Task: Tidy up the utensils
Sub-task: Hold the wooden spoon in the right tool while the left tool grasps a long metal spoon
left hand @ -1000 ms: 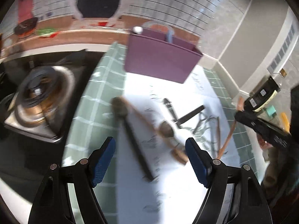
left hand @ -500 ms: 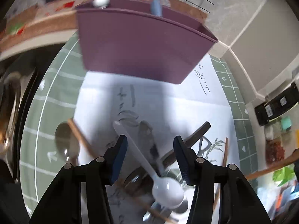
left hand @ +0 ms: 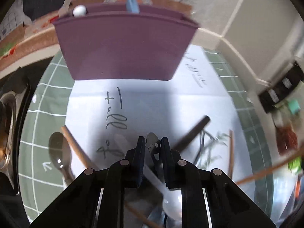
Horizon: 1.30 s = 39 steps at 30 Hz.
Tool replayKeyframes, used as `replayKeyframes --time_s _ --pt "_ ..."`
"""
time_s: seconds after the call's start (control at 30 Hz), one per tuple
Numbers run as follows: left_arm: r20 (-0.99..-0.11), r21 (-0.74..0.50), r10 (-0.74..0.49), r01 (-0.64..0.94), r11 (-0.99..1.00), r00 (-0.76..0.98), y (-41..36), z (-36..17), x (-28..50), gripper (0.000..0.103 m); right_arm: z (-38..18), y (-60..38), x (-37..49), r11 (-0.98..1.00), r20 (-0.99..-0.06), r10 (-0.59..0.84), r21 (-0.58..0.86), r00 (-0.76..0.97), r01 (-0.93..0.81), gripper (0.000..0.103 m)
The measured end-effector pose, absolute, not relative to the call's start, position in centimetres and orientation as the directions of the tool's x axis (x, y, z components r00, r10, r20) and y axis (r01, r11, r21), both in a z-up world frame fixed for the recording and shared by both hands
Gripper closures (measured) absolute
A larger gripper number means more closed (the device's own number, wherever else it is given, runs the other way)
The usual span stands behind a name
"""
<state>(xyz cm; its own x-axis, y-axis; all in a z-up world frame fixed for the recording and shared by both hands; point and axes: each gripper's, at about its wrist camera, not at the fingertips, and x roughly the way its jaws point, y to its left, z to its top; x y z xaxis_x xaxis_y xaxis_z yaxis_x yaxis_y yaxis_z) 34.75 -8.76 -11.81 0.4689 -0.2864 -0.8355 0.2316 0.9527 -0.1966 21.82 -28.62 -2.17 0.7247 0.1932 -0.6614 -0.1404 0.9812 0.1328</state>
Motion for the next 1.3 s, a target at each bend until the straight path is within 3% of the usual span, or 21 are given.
replayKeyframes --time_s 0.03,0.07,0.27,0.4,0.53,0.6,0.73,1.03,1.17,1.3 --pt "-0.823 -0.204 -0.304 0.251 0.946 0.479 -8.4 -11.4 33.9 0.089 -2.1 -28.6 21.7 0.981 -0.661 0.194 0.131 0.725 -0.143 0.078" --pt "-0.810 -0.212 -0.324 0.270 0.939 0.488 -7.9 -10.9 33.1 0.098 -2.1 -28.5 21.6 0.981 -0.662 0.194 0.129 0.724 -0.146 0.078" --pt "-0.749 -0.240 -0.368 0.293 0.926 0.550 -4.7 -7.9 29.5 0.099 -2.4 -28.1 21.3 0.979 -0.671 0.202 0.134 0.714 -0.151 0.078" --pt "-0.756 -0.291 -0.387 0.258 0.921 0.527 -2.9 -7.7 29.1 0.098 -2.3 -27.8 21.1 0.978 -0.673 0.208 0.135 0.710 -0.159 0.078" --pt "-0.770 -0.329 -0.415 0.256 0.909 0.485 -2.4 -8.8 28.7 0.095 -2.4 -27.8 21.1 0.973 -0.679 0.232 0.159 0.697 -0.168 0.078" --pt "-0.777 -0.335 -0.419 0.254 0.907 0.470 -2.6 -9.5 28.5 0.082 -2.4 -27.8 21.2 0.972 -0.682 0.236 0.167 0.692 -0.167 0.078" --pt "-0.773 -0.363 -0.439 0.247 0.898 0.459 -2.6 -10.6 27.7 0.074 -1.8 -27.8 21.2 0.971 -0.670 0.241 0.170 0.702 -0.171 0.078" --pt "-0.789 -0.347 -0.316 0.044 0.937 0.527 1.9 -11.0 28.1 0.073 -0.9 -28.4 21.3 0.978 -0.663 0.209 0.148 0.719 -0.148 0.078" --pt "-0.832 -0.288 -0.225 -0.049 0.956 0.507 2.9 -12.1 30.6 0.072 -1.2 -28.4 21.6 0.976 -0.666 0.218 0.156 0.714 -0.152 0.078" --pt "-0.856 -0.192 -0.147 -0.041 0.980 0.496 1.6 -12.9 32.3 0.069 -1.3 -28.1 21.6 0.974 -0.666 0.225 0.155 0.711 -0.164 0.078"
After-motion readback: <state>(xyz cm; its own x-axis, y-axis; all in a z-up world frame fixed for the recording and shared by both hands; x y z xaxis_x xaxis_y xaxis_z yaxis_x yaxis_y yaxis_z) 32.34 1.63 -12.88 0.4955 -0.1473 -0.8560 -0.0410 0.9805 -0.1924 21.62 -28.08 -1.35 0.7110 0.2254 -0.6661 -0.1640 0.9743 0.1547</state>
